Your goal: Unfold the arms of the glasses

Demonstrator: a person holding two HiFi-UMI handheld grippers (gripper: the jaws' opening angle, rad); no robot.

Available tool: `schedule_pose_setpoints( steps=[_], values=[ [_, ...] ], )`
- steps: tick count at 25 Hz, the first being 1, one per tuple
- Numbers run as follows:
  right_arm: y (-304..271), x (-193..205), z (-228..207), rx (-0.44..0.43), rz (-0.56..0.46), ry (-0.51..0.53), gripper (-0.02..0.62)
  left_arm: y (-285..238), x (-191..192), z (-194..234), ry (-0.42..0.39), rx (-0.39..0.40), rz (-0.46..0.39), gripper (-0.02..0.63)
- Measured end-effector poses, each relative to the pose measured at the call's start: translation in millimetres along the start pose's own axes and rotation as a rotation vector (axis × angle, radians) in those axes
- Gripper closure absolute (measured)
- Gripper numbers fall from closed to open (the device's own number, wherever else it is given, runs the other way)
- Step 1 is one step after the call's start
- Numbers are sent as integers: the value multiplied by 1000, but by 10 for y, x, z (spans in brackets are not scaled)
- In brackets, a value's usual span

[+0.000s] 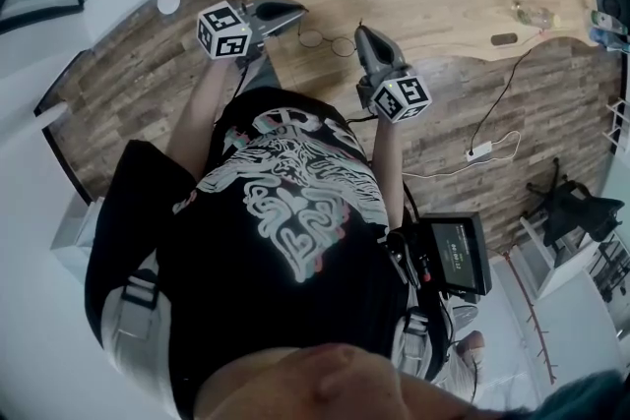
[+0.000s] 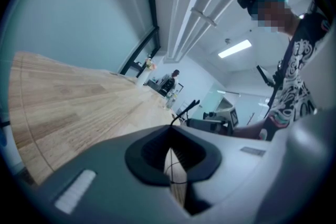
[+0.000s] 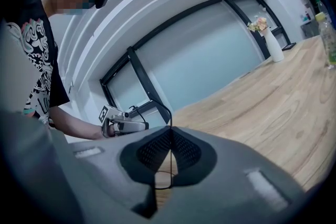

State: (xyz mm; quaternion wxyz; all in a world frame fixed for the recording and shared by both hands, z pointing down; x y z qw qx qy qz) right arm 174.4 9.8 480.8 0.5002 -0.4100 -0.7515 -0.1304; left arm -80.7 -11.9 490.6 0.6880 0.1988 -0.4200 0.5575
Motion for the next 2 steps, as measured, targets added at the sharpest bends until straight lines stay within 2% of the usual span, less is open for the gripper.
schedule_pose_setpoints(
  steps=[2],
  values=[
    [-26,-26,-49,3,3,9,595,-40,-36,44,-5,6,2,615]
  ],
)
Point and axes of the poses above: the fingertips, and each gripper's own axes: y backward along the fingers, z to its left, x out of its underside, the point moved 8 cm from there along y, backward along the fingers, and after that the axes turned 4 degrees about x, right-handed, at the moved point
